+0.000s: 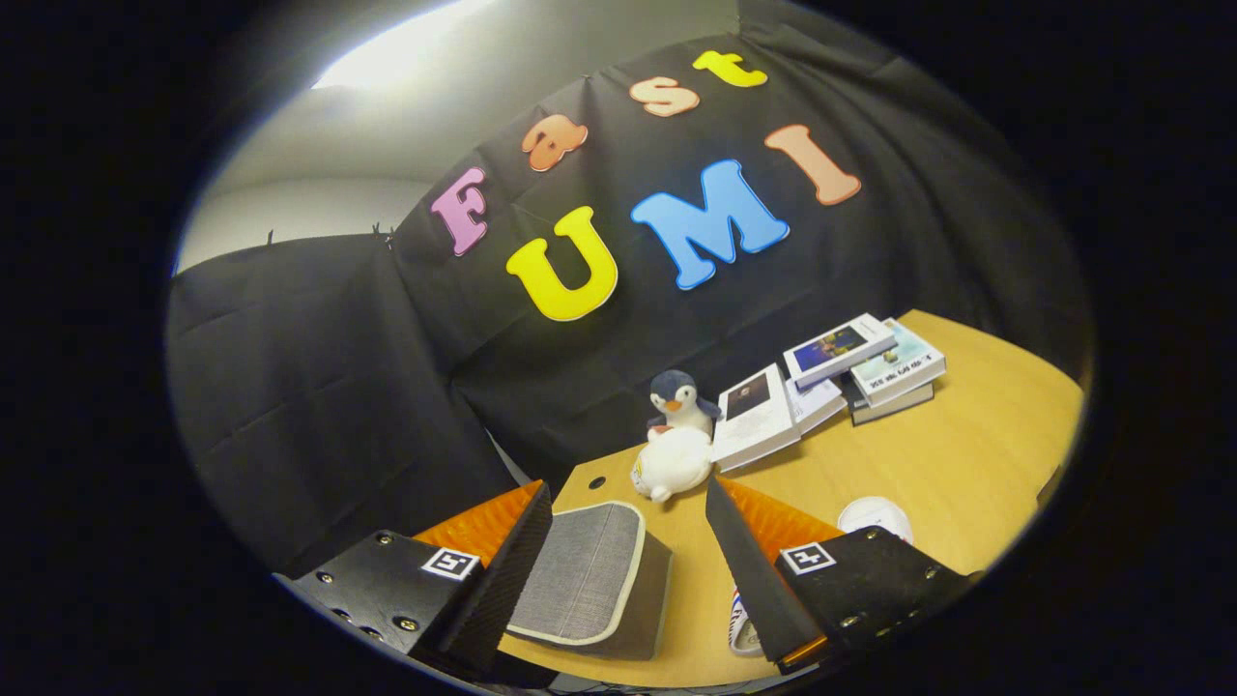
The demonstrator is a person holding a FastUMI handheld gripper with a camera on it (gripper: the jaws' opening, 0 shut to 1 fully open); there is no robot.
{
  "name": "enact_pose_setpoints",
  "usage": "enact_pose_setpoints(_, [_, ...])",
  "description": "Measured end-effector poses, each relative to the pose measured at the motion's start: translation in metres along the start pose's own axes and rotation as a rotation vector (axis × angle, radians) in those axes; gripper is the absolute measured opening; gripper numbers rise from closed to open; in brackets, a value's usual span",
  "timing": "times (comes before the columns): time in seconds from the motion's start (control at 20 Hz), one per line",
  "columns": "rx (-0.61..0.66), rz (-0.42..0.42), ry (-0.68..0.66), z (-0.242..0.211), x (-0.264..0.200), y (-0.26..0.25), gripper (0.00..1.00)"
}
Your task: Open the storage box then place both shoes into the box .Put the left shoe in first, then the right shoe, with the right side of both shoes facing outward in a uniform manner.
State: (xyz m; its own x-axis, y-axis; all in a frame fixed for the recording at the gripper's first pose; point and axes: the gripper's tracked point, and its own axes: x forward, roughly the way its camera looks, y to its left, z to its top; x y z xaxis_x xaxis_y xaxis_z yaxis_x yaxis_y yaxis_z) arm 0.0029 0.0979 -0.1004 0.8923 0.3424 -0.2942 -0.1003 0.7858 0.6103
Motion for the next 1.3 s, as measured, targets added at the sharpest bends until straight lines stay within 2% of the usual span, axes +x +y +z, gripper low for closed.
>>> enact_pose_setpoints(0.4, [0.309,0.081,0.163,-0.055,0.016,0.004,0.97])
enact_pose_setpoints(0.8, [0.509,0.129,0.275,-0.100,0.029,0.009,0.98])
enact_pose_setpoints(1.3, [0.677,0.145,0.425,-0.162,0.043,0.014,0.97])
